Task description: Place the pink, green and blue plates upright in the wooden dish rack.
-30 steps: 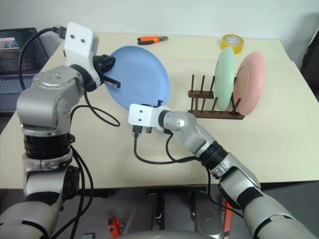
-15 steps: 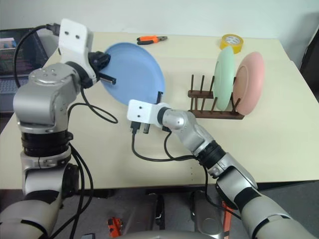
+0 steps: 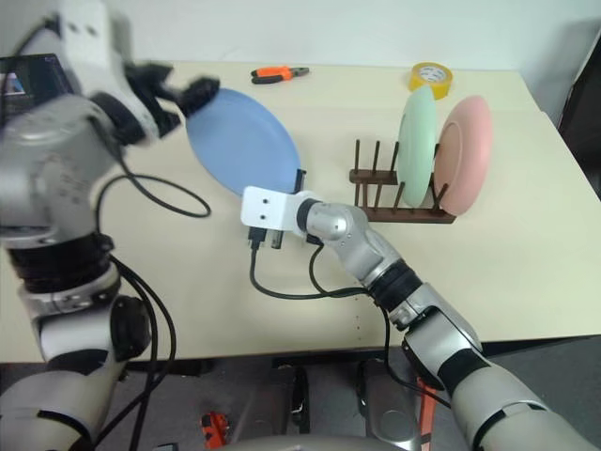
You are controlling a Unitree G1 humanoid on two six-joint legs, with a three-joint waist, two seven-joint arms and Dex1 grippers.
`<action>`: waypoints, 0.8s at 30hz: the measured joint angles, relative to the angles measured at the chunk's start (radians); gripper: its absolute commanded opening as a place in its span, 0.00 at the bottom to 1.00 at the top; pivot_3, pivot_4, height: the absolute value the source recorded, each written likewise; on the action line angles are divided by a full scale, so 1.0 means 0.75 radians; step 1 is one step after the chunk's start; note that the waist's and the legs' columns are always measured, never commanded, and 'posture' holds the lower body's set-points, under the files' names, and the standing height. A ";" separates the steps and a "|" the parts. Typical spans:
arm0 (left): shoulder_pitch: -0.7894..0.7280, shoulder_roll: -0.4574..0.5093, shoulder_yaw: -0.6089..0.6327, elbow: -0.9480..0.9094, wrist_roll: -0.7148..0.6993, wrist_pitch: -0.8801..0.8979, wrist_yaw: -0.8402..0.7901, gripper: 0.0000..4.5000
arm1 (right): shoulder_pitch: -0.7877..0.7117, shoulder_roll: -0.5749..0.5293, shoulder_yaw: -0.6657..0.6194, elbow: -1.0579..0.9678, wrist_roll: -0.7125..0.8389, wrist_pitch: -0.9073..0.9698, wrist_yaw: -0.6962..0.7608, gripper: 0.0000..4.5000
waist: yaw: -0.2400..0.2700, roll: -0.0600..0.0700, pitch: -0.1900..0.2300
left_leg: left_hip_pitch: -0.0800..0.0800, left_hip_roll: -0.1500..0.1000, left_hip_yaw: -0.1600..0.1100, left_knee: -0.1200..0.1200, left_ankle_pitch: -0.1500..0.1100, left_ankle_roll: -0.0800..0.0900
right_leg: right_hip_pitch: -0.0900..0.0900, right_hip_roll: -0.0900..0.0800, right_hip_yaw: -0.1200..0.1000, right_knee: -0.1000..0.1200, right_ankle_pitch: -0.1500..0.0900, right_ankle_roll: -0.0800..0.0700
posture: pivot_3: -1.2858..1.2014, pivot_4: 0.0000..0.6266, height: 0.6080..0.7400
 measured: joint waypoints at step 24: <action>1.168 0.293 0.465 -0.301 -0.534 -0.453 -0.723 0.88 | -0.289 -0.034 -0.972 -0.391 1.088 0.822 -0.083 0.00 | 0.037 -0.005 -0.003 | 0.002 0.017 -0.005 -0.002 0.003 -0.022 | -0.002 0.004 -0.014 -0.005 0.000 -0.027 | 0.52 0.24 1.00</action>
